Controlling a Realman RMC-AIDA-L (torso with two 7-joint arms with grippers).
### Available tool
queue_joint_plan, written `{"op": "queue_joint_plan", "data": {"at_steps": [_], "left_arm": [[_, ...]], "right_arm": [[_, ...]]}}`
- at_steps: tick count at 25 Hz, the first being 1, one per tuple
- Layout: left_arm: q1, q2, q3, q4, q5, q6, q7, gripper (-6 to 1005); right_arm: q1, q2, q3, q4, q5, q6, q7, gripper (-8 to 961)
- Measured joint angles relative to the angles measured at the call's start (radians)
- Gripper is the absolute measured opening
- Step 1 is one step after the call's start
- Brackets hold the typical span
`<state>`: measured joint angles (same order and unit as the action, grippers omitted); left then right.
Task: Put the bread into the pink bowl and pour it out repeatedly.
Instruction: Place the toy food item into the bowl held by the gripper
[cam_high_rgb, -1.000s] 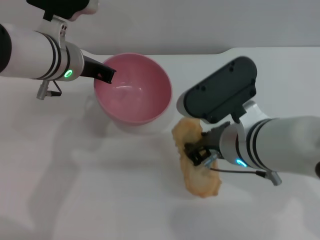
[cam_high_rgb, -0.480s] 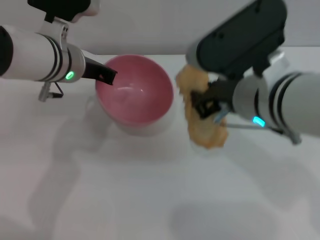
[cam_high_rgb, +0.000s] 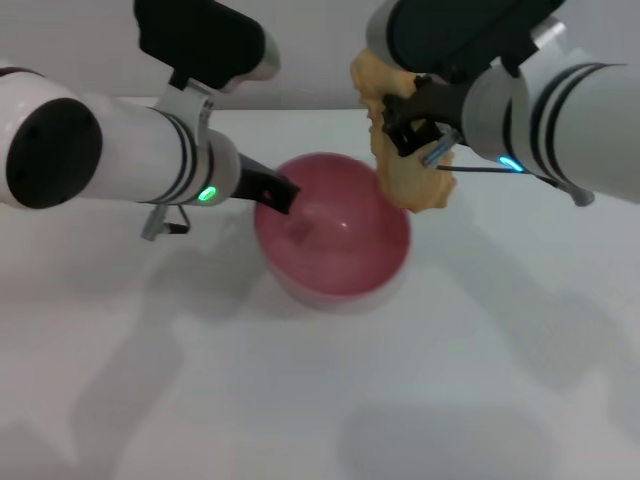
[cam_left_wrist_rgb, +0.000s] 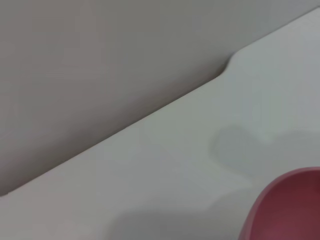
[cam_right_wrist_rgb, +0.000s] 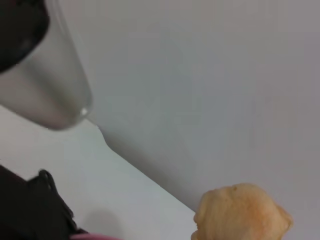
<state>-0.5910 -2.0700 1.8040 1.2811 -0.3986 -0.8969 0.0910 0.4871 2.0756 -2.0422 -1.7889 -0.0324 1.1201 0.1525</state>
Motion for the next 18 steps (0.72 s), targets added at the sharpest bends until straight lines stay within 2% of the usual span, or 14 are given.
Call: {"op": "queue_joint_plan", "data": {"at_steps": [5, 12, 18], "left_arm": [[-0.002, 0.000, 0.010, 0.018, -0.016, 0.010, -0.002, 41], [-0.003, 0.001, 0.004, 0.026, -0.017, 0.024, 0.000, 41], [-0.004, 0.004, -0.005, 0.026, -0.011, 0.025, 0.004, 41]], "right_arm": [[0.020, 0.002, -0.009, 0.048, 0.022, -0.034, 0.000, 204], [0.025, 0.006, -0.084, 0.102, 0.031, -0.092, 0.025, 200], [-0.019, 0.005, -0.093, 0.045, -0.020, -0.099, 0.048, 294]]}}
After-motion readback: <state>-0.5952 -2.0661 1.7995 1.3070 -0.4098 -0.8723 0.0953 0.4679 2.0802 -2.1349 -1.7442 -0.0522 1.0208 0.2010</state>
